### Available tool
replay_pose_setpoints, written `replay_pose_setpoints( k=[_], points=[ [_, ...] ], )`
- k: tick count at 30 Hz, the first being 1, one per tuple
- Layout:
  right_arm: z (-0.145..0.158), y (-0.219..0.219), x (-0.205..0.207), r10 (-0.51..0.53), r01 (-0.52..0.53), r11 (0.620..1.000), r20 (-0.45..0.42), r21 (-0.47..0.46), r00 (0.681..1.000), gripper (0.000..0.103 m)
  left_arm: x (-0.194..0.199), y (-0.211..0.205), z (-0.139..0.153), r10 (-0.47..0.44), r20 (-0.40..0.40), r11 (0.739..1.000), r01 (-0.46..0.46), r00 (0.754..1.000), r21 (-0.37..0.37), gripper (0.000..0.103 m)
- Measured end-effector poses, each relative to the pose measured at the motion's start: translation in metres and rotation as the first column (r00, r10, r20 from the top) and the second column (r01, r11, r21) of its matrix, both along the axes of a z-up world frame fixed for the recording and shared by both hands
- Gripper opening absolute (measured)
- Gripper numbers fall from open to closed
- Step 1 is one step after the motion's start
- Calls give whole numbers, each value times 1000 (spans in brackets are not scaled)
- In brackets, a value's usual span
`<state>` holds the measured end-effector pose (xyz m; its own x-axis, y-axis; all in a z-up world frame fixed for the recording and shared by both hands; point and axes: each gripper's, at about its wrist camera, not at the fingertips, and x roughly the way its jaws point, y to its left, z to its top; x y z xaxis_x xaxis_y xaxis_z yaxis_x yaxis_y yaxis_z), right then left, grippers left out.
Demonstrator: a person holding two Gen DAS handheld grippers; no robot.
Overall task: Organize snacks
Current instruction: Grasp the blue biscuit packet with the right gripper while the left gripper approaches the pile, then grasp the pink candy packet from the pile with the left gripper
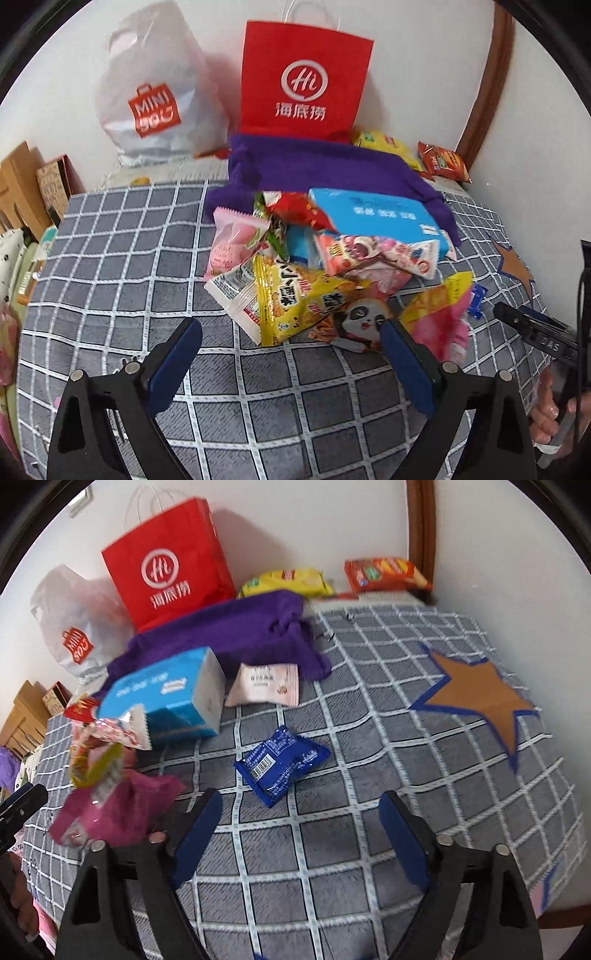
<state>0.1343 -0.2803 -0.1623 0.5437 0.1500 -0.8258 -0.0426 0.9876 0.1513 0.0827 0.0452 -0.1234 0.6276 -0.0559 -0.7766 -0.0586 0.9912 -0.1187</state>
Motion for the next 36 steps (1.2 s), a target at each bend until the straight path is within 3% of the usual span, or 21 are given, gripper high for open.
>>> replay_pose_setpoints(
  k=[9, 17, 20, 22, 28, 31, 36],
  points=[
    [-30, 22, 36, 28, -28, 1000, -40, 6, 999, 78, 14, 25, -24, 37, -60, 998, -39, 998, -38, 97],
    [-36, 30, 57, 40, -39, 999, -27, 31, 999, 77, 19, 44, -28, 74, -83, 995, -80, 994, -60, 97],
    [-38, 40, 62, 59, -59, 997, -7, -47, 998, 63, 20, 48, -28, 82, -87, 995, -87, 993, -56, 97],
    [-39, 45, 61, 72, -70, 990, 8, -119, 997, 48, 20, 50, -28, 88, -86, 994, -92, 992, -51, 97],
    [-41, 36, 45, 104, -94, 987, 68, -130, 992, 48, 18, 53, -23, 85, -59, 994, -88, 995, -62, 97],
    [-41, 28, 46, 93, -86, 991, 65, -100, 994, 48, 18, 52, -23, 82, -52, 995, -84, 995, -48, 97],
    [-41, 34, 44, 97, -87, 987, 68, -137, 993, 48, 23, 60, -26, 118, -63, 993, -119, 991, -18, 95]
  ],
)
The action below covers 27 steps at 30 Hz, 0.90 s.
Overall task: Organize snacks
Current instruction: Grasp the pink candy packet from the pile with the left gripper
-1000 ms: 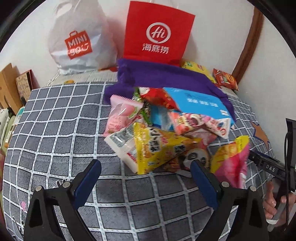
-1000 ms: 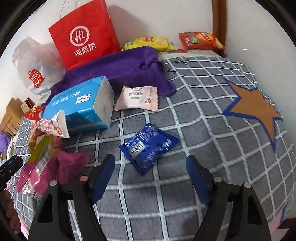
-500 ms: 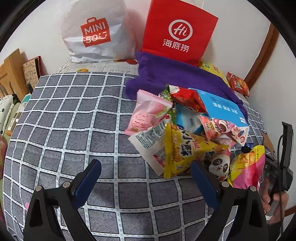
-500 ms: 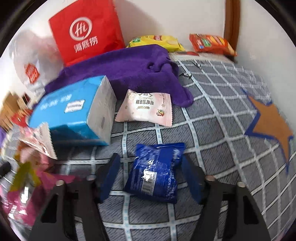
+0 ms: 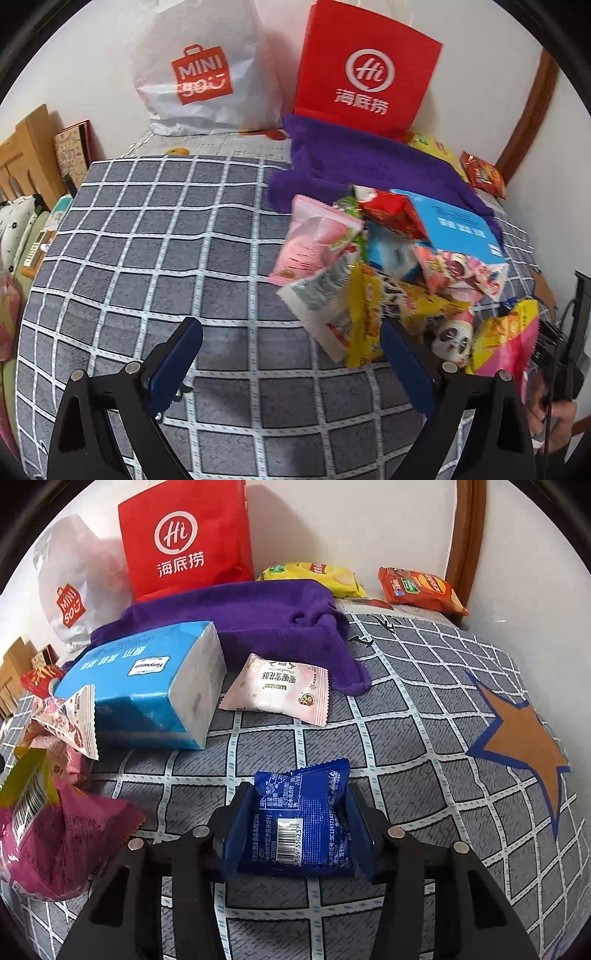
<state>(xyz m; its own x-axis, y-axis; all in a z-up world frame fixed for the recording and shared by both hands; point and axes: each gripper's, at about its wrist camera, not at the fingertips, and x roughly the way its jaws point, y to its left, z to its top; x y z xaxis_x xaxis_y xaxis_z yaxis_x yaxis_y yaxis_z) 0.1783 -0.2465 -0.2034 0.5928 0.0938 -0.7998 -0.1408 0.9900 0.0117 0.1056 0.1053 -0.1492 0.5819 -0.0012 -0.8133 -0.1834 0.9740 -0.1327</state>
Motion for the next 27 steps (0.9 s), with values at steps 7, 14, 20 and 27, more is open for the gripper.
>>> replay_pose_setpoints(
  k=[7, 14, 20, 27],
  points=[
    [0, -7, -5, 1, -1, 1000, -3, 22, 1000, 49, 15, 15, -2, 39, 1, 999, -39, 999, 1, 91],
    [0, -7, -4, 0, 0, 999, -5, 37, 1000, 50, 49, 12, -9, -15, -5, 1000, 15, 1000, 20, 84],
    [-1, -5, -3, 3, -3, 1000, -3, 19, 1000, 50, 73, 10, -20, -54, -20, 998, 53, 998, -32, 69],
    [-1, -5, 0, 13, -13, 1000, -4, 24, 1000, 51, 81, 13, -25, -96, -1, 989, 95, 995, -114, 45]
  ],
)
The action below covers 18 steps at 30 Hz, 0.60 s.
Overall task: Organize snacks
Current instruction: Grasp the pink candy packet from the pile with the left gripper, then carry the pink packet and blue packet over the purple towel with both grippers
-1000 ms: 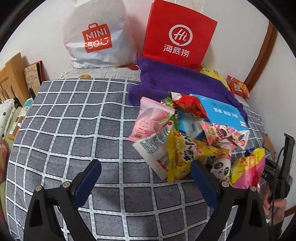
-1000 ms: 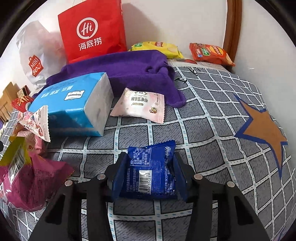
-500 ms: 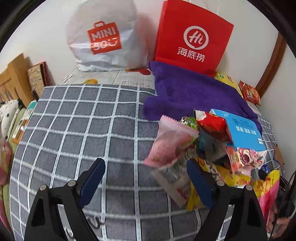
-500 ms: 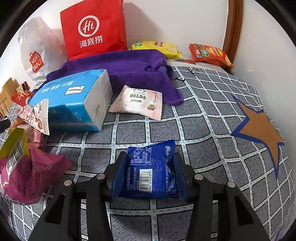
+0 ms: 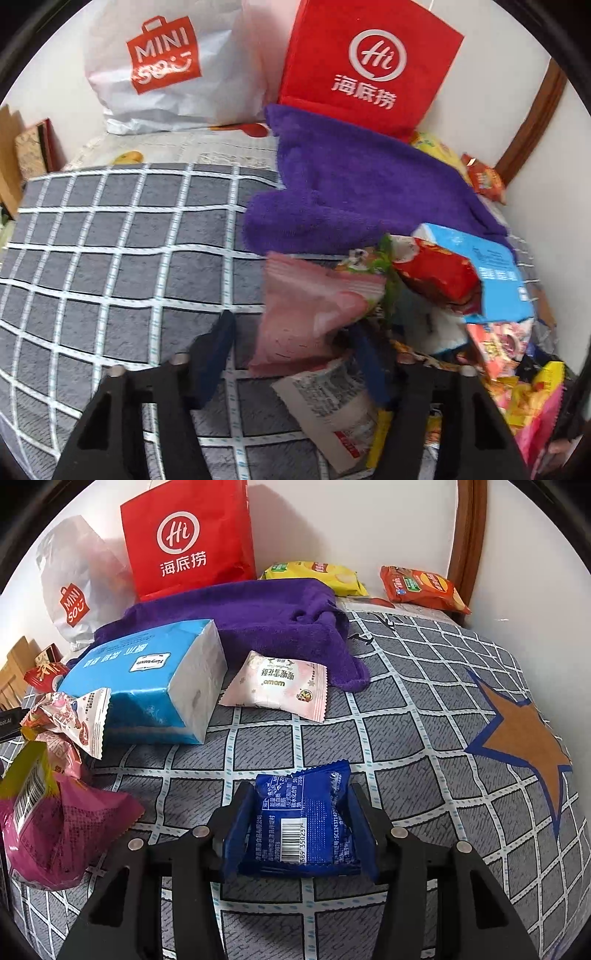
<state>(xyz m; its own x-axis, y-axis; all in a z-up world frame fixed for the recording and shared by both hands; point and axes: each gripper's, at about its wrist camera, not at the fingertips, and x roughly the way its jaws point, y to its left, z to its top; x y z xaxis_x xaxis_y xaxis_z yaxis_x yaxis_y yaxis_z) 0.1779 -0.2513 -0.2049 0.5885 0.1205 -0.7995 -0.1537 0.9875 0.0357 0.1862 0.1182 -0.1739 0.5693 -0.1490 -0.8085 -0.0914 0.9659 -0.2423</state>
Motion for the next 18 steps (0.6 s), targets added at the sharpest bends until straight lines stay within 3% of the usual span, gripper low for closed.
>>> replay_pose_setpoints(
  k=[2, 12, 18],
  points=[
    [0, 0, 0, 2, -2, 1000, 0, 5, 1000, 51, -2, 1, 2, 2, -6, 1000, -2, 1000, -18, 44],
    [4, -3, -3, -5, 5, 1000, 6, 1, 1000, 48, -40, 13, 32, 27, 36, 998, -29, 999, 58, 41],
    [35, -2, -21, 5, -7, 999, 52, 32, 999, 47, -64, 14, 58, 23, 78, 998, -27, 997, 51, 41]
  ],
)
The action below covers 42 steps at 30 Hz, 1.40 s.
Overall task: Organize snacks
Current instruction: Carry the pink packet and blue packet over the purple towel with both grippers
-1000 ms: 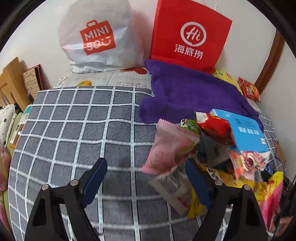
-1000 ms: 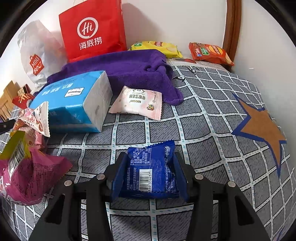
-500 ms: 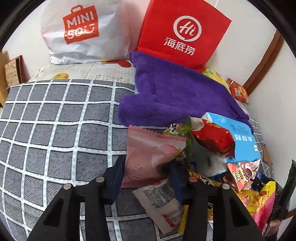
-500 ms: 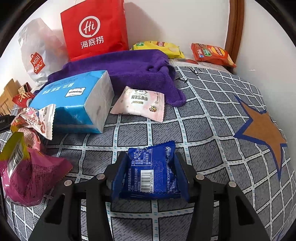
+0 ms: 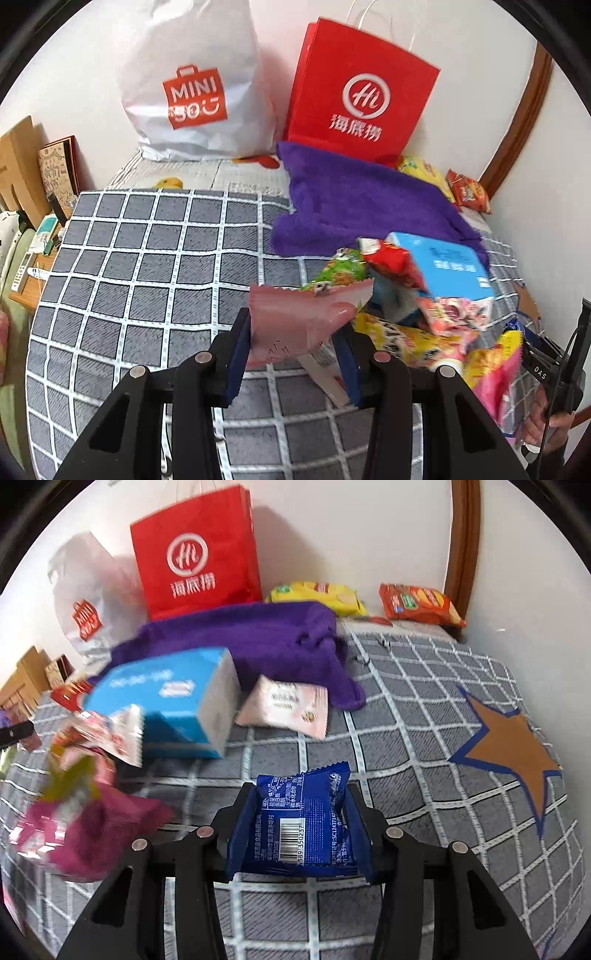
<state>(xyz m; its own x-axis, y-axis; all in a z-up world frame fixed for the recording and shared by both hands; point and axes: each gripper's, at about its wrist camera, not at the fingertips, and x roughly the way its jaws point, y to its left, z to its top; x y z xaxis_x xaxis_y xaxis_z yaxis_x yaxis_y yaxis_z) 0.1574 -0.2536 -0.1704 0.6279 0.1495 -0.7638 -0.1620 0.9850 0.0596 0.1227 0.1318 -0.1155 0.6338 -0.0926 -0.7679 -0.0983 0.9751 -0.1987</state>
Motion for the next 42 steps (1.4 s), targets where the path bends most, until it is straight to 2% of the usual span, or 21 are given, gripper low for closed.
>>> replay_pose_setpoints(
  k=[11, 16, 22, 31, 42],
  points=[
    [62, 4, -22, -1, 3, 1000, 93, -22, 996, 47, -20, -47, 36, -98, 72, 995, 100, 993, -18, 41],
    [83, 12, -22, 11, -12, 1000, 119, 1, 993, 47, -15, -70, 49, -150, 82, 987, 154, 985, -40, 41],
    [111, 29, -14, 35, -36, 999, 167, 3, 985, 48, -3, -90, 66, -201, 96, 979, 204, 975, -27, 41],
    [133, 44, 15, 43, -49, 998, 185, 25, 982, 48, 19, -96, 85, -226, 125, 973, 231, 966, -23, 41],
    [146, 61, 56, 64, -68, 998, 207, 14, 976, 48, 58, -89, 95, -213, 137, 976, 218, 967, -24, 41]
  ],
)
